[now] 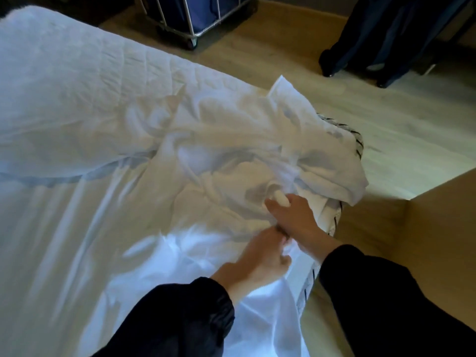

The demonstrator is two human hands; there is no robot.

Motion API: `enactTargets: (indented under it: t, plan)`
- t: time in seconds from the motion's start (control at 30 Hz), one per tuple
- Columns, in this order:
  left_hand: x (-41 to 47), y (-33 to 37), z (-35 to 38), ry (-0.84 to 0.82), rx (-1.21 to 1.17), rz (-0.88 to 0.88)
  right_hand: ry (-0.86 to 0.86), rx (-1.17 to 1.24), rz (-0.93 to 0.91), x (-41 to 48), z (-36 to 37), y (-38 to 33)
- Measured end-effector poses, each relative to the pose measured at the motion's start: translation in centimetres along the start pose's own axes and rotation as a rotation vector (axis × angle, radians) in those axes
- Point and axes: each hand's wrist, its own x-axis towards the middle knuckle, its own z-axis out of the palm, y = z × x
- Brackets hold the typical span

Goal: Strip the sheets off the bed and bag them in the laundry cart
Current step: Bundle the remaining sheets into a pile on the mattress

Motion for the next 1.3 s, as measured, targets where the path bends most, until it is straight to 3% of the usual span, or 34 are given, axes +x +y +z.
enactTargets:
  t: [0.07,0.13,0.2,0.33,0.47,0.6,0.77,0.93,1.1,1.23,1.3]
  plan:
    - [0.0,-0.6,0.0,-0.121,0.101,0.004,0.114,-0.111,0.002,0.8,-1.3,1.4]
    - [0.2,-0.9,-0.7,-0.113,0.112,-0.085,0.173,-0.242,0.022,1.1,-2.4,2.7]
    - [0.7,-0.8,-1.9,-0.007,0.003,-0.166,0.258,-0.284,0.079,1.2,-3.6,4.6]
    - [3.3,-1.4,-3.1,0.275,0.05,-0.257,0.375,-0.071,0.244,0.9,-5.7,9.2]
    - [6.3,-0.5,-2.0,0.366,0.117,-0.315,0.293,0.029,0.09,0.4,-5.3,9.4]
    - [8.5,0.2,-1.6,0.301,0.061,-0.344,0.279,0.204,-0.006,1.0,-4.9,6.5]
    - [9.6,1.4,-1.0,0.278,0.133,-0.201,0.25,0.183,0.023,1.8,-4.9,6.1]
    - [9.5,5.7,2.6,-0.05,0.129,0.051,0.279,0.508,0.104,1.8,-7.5,6.0]
    - [9.4,6.4,4.1,-0.279,0.2,0.148,0.093,0.391,0.067,2.2,-9.3,6.3]
    - [9.6,5.2,0.0,-0.289,0.127,0.078,0.176,0.255,0.101,3.4,-8.3,5.2]
    - [10.8,4.1,-3.0,-0.064,0.149,0.021,0.192,0.318,0.126,3.8,-8.2,3.7]
